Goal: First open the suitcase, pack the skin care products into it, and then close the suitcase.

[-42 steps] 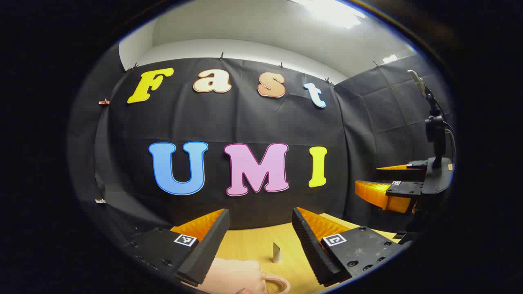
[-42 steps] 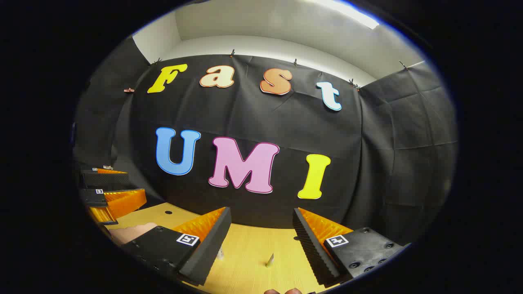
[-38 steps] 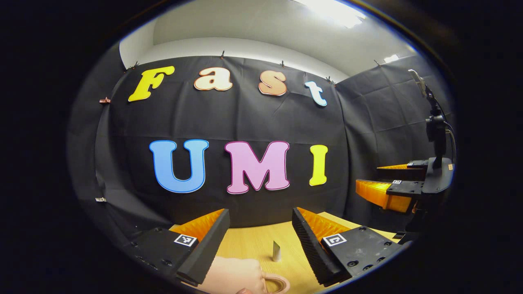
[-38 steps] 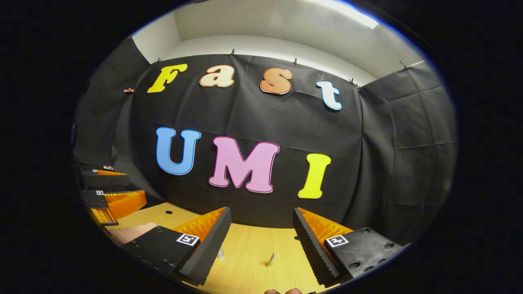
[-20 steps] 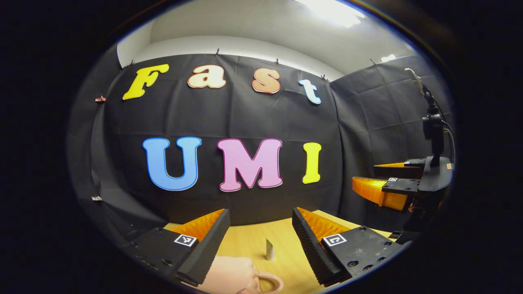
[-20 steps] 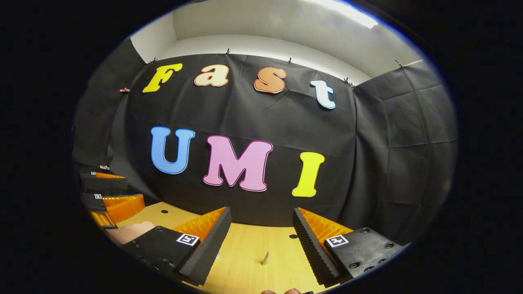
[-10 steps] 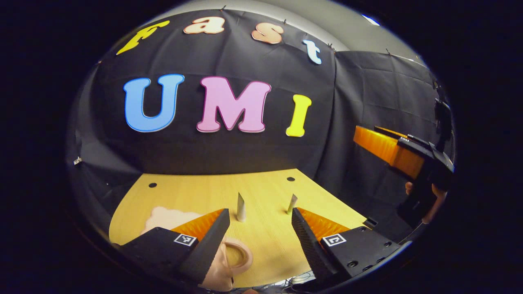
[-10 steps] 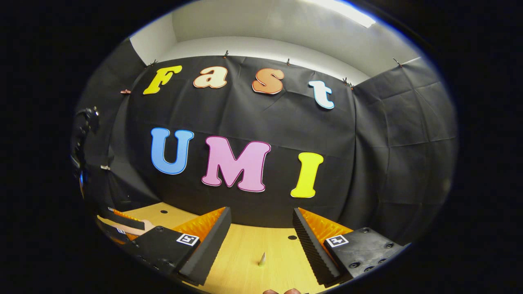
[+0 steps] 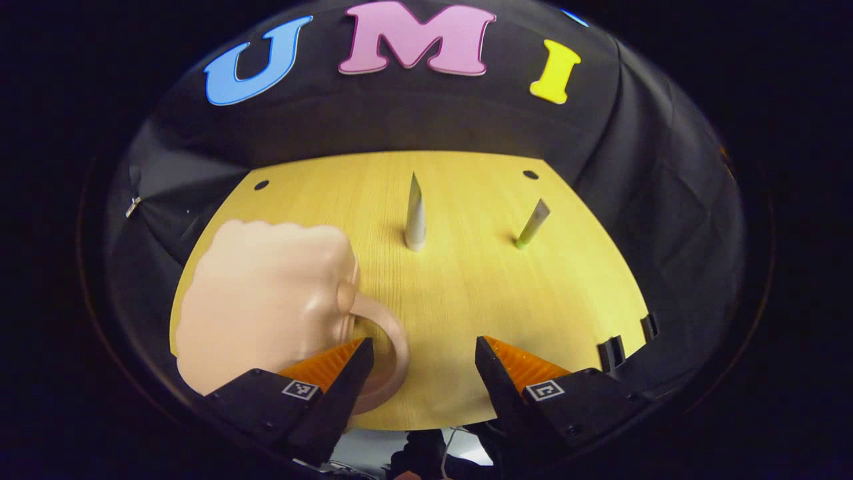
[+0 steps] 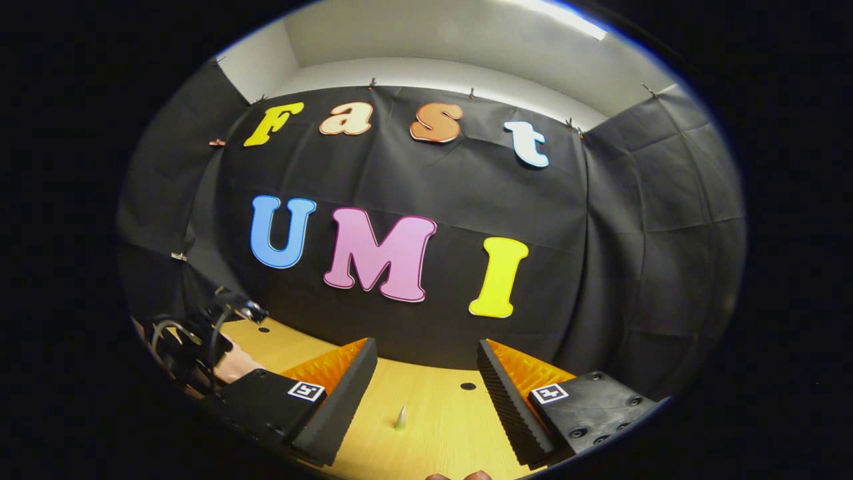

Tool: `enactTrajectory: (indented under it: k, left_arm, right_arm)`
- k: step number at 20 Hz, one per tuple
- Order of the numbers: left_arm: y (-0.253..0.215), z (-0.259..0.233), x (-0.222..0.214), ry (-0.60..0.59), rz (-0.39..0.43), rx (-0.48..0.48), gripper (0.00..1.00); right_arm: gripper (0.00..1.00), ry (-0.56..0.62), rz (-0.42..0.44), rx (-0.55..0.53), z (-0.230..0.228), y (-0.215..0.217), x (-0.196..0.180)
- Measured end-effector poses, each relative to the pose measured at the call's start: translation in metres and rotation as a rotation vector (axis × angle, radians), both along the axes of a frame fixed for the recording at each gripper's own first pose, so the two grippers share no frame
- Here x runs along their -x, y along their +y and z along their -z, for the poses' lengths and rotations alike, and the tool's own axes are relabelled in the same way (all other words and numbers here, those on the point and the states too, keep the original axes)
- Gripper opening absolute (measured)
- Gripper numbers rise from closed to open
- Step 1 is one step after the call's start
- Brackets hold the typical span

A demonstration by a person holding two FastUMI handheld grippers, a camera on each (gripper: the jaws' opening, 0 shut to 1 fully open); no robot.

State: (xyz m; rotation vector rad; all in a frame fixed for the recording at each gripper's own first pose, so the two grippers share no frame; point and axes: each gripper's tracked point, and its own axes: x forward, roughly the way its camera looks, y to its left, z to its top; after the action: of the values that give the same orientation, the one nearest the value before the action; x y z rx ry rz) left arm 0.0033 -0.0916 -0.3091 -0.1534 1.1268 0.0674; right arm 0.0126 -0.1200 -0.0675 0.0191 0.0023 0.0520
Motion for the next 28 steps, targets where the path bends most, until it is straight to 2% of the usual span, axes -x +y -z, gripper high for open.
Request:
enactTrajectory:
  k: [3,5,7,8,10,11,13,16,19,24,28]
  left_arm:
    - [0.010,0.043,0.006,0.147,-0.031,-0.039,0.96]
    - [0.016,0.058,0.006,0.185,-0.055,-0.067,0.96]
    - [0.017,0.069,0.005,0.216,-0.077,-0.081,0.91]
    - [0.014,0.076,0.003,0.219,-0.075,-0.071,0.92]
    - [0.007,0.084,0.012,0.270,-0.070,-0.022,0.83]
    - [0.018,0.082,0.015,0.287,-0.084,-0.075,0.65]
    - [0.013,0.070,0.008,0.233,-0.064,-0.032,0.21]
    - [0.019,0.034,-0.001,0.201,-0.020,-0.048,0.17]
    - [0.043,-0.030,-0.020,0.134,-0.014,-0.045,0.15]
    - [0.142,-0.130,-0.047,-0.049,-0.046,-0.170,0.12]
    - [0.249,-0.179,-0.029,-0.149,-0.103,-0.231,0.09]
  right_arm:
    - [0.96,0.039,0.050,-0.036,0.024,-0.049,-0.010]
    - [0.96,0.082,0.069,-0.080,0.040,-0.072,-0.013]
    - [0.96,0.126,0.096,-0.111,0.056,-0.098,-0.018]
    - [0.96,0.143,0.111,-0.120,0.061,-0.109,-0.019]
    - [0.96,0.149,0.125,-0.125,0.066,-0.122,-0.024]
    - [0.97,0.152,0.127,-0.128,0.069,-0.126,-0.026]
    - [0.97,0.158,0.106,-0.137,0.072,-0.122,-0.031]
    - [0.97,0.163,0.055,-0.133,0.077,-0.107,-0.042]
    - [0.97,0.146,0.015,-0.141,0.071,-0.087,-0.055]
    - [0.97,0.111,-0.025,-0.141,0.050,-0.039,-0.076]
    - [0.97,0.083,-0.021,-0.131,0.025,0.001,-0.089]
